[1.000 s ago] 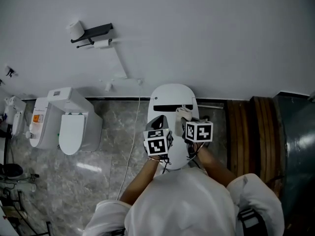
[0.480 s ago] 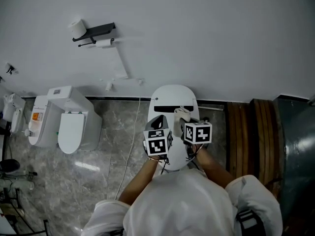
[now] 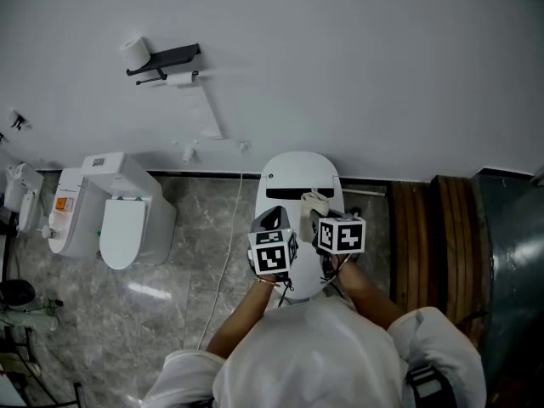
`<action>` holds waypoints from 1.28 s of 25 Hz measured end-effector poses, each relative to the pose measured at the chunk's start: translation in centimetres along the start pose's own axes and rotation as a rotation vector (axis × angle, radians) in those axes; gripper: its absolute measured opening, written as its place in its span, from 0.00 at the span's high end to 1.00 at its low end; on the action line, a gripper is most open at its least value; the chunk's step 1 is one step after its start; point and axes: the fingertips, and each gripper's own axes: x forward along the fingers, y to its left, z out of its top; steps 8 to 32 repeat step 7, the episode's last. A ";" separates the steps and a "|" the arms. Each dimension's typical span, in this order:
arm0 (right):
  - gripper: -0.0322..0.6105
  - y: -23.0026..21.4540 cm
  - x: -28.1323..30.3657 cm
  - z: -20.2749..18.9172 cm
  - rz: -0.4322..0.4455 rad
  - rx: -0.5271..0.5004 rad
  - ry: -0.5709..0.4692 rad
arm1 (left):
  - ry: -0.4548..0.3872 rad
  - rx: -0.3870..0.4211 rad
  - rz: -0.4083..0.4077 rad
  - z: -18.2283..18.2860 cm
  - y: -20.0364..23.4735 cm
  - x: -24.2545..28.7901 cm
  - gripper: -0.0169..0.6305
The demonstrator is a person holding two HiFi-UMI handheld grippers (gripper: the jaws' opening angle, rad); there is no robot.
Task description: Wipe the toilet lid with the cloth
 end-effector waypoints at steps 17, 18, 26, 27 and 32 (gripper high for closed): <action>0.79 -0.3 0.0 -0.2 -0.005 0.011 0.000 | 0.000 0.005 0.002 -0.1 0.0 0.2 0.95; 0.79 -0.3 0.0 -0.2 -0.005 0.011 0.000 | 0.000 0.005 0.002 -0.1 0.0 0.2 0.95; 0.79 -0.3 0.0 -0.2 -0.005 0.011 0.000 | 0.000 0.005 0.002 -0.1 0.0 0.2 0.95; 0.79 -0.3 0.0 -0.2 -0.005 0.011 0.000 | 0.000 0.005 0.002 -0.1 0.0 0.2 0.95; 0.79 -0.3 0.0 -0.2 -0.005 0.011 0.000 | 0.000 0.005 0.002 -0.1 0.0 0.2 0.95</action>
